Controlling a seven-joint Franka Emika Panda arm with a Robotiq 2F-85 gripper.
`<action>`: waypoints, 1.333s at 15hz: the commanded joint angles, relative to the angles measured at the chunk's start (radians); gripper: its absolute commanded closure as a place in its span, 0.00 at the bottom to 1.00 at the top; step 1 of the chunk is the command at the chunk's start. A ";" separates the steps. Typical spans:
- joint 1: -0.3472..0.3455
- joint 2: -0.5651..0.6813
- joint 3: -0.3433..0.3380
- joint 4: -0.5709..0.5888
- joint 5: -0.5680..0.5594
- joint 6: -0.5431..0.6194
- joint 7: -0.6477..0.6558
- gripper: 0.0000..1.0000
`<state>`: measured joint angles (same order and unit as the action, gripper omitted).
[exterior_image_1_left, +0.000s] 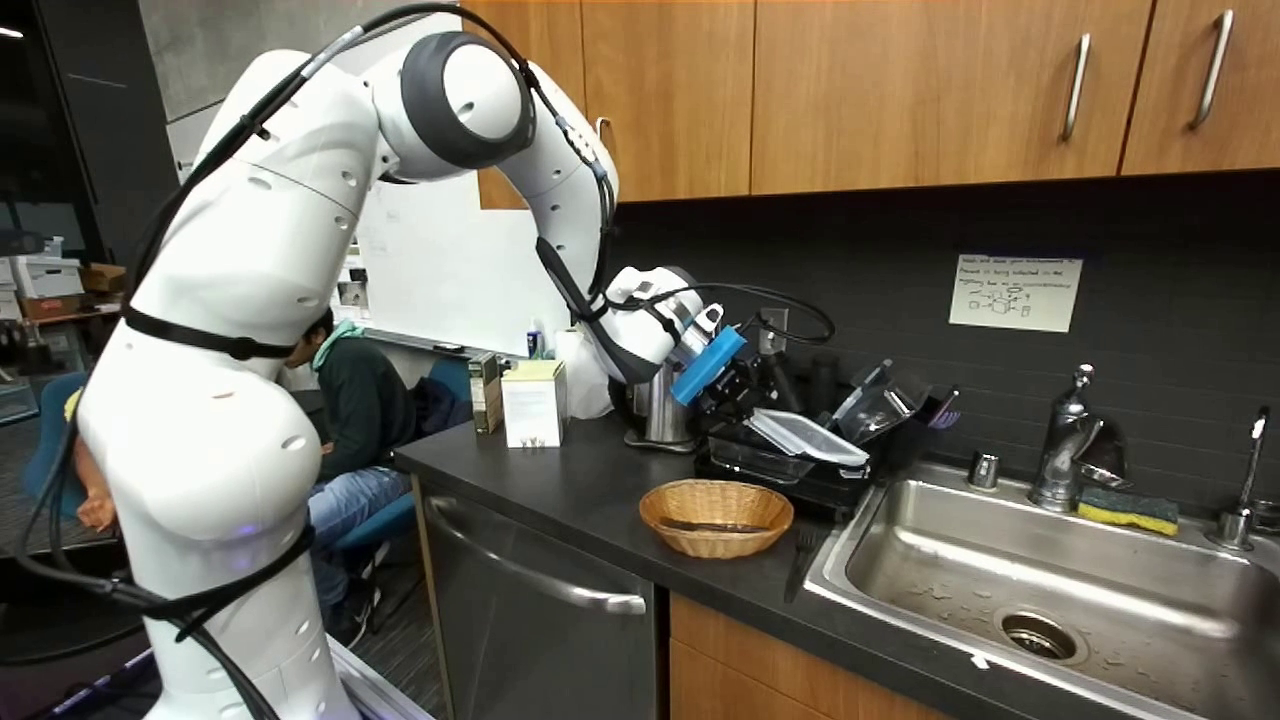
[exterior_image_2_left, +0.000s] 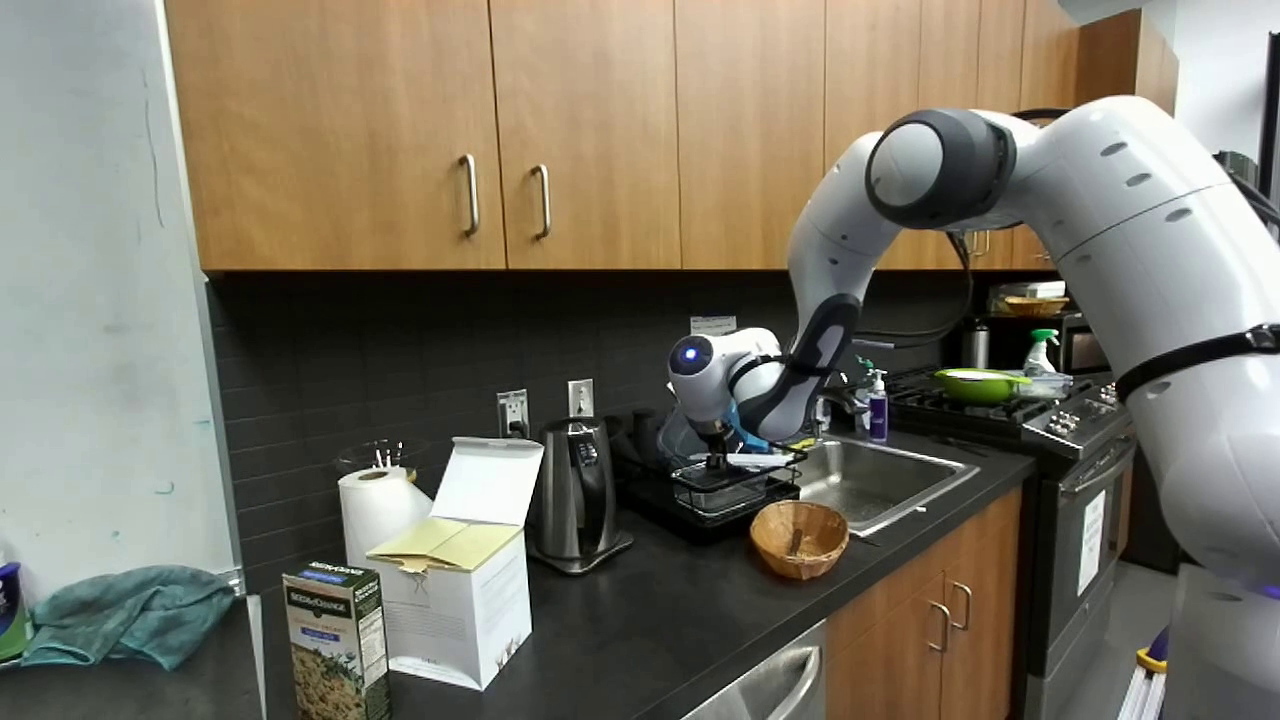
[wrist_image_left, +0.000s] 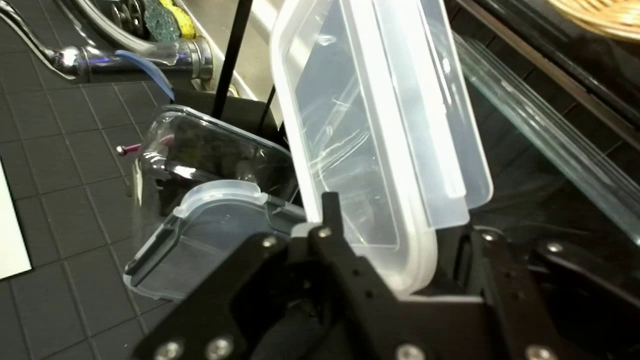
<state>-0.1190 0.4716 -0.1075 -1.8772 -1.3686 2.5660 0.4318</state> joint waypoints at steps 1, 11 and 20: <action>0.011 0.000 -0.003 0.013 0.002 -0.011 -0.015 0.83; 0.024 -0.024 -0.001 -0.002 -0.038 0.010 -0.012 0.96; 0.039 -0.079 0.020 -0.069 -0.115 0.030 0.008 0.96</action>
<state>-0.0864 0.4480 -0.0924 -1.8894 -1.4569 2.5814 0.4240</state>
